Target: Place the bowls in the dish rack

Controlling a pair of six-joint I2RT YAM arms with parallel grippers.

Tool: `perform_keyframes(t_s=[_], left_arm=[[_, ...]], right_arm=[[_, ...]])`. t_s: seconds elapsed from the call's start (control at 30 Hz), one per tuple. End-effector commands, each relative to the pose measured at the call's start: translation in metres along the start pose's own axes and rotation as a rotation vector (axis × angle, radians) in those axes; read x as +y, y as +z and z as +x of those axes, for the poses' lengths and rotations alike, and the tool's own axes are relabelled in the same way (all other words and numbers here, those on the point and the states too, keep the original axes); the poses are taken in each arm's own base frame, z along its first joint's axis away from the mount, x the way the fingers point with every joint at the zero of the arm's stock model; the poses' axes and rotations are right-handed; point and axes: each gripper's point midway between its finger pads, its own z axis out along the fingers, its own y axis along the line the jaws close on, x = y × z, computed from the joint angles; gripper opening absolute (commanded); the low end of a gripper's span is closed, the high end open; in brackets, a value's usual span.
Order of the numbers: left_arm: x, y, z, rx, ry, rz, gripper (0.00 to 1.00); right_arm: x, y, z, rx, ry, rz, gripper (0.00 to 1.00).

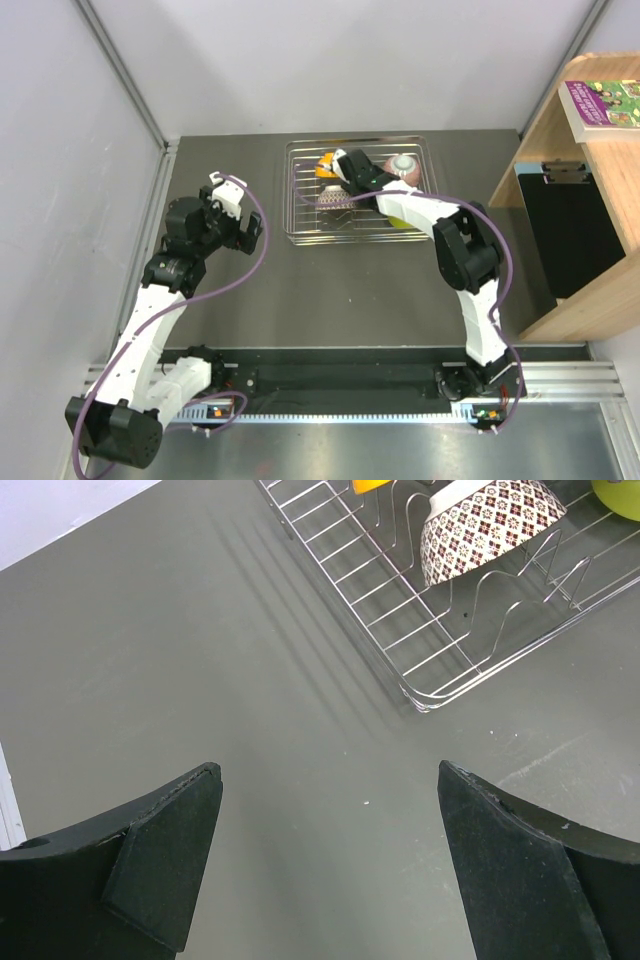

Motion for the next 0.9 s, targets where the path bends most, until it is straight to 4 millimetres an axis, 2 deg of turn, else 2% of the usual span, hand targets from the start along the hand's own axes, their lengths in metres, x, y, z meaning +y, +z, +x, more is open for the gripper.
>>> perform_keyframes(t_s=[0.0,0.07,0.1,0.27,0.43,0.57,0.7,0.87], left_arm=[[0.001,-0.002,-0.008,-0.037,-0.002,-0.004,0.93],[0.002,-0.003,-0.008,-0.036,-0.001,-0.006,0.93],[0.001,-0.003,-0.008,-0.036,0.001,-0.006,0.93],[0.001,-0.003,-0.008,-0.037,-0.001,-0.003,0.93],[0.001,-0.004,-0.009,-0.035,-0.002,-0.004,0.93],[0.001,-0.003,-0.008,-0.032,-0.001,-0.001,0.93],[0.001,-0.003,-0.01,-0.039,-0.002,-0.001,0.93],[0.0,-0.004,-0.009,-0.036,-0.002,0.006,0.93]], right_arm=[[0.026,-0.002,0.001,-0.017,-0.023,-0.11,0.57],[0.03,-0.003,0.0,-0.025,-0.021,-0.136,0.64],[0.033,-0.005,0.001,-0.025,-0.023,-0.151,0.71],[0.041,-0.007,0.0,-0.039,-0.019,-0.184,0.77],[0.046,-0.014,-0.005,-0.06,-0.011,-0.235,0.9],[0.045,-0.029,-0.014,-0.1,-0.01,-0.291,1.0],[0.042,-0.039,-0.018,-0.131,-0.016,-0.324,1.0],[0.035,-0.039,-0.02,-0.152,0.035,-0.348,1.0]])
